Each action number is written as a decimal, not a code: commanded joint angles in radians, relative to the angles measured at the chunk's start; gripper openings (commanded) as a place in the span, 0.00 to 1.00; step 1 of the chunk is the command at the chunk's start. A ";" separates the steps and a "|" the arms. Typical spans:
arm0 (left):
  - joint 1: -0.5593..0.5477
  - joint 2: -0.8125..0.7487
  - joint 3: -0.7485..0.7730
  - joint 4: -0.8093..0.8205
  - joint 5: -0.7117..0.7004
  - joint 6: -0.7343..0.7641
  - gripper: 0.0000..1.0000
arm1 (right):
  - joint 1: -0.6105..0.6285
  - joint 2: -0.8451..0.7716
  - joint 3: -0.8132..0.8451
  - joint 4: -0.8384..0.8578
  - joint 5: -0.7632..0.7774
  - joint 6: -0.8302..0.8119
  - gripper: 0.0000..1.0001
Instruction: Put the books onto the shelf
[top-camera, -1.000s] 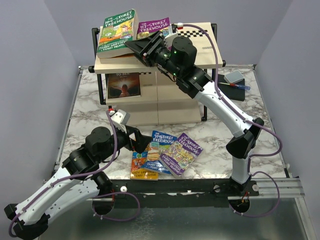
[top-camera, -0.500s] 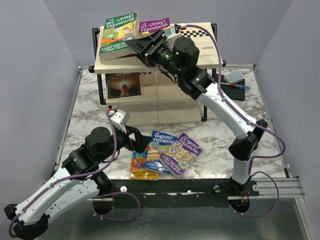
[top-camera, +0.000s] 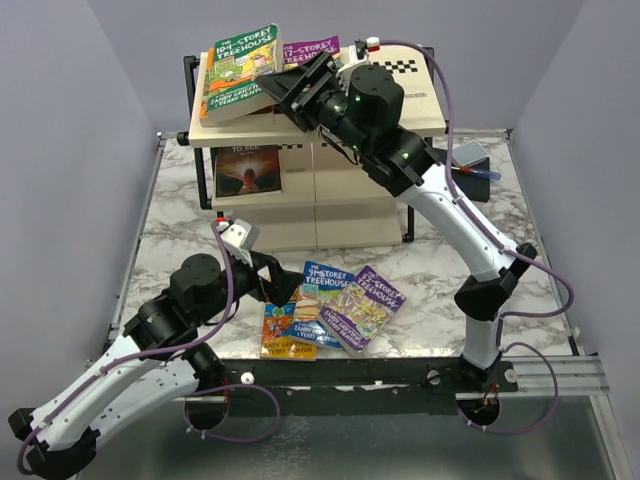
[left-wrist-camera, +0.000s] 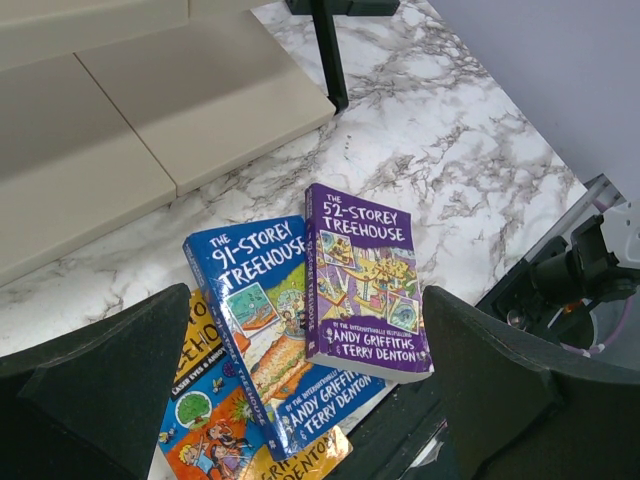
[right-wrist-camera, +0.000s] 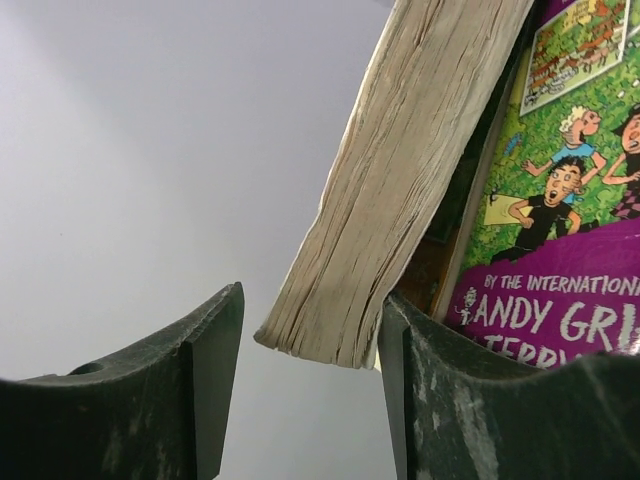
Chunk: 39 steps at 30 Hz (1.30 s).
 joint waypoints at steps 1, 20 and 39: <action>0.001 -0.011 -0.015 0.017 -0.008 0.004 0.99 | 0.023 0.031 0.098 -0.077 0.078 -0.073 0.59; 0.001 -0.009 -0.014 0.018 -0.004 0.005 0.99 | 0.028 0.095 0.205 -0.199 0.140 -0.223 0.62; 0.002 -0.008 -0.015 0.018 -0.002 0.004 0.99 | 0.031 0.044 0.171 -0.289 0.241 -0.450 0.63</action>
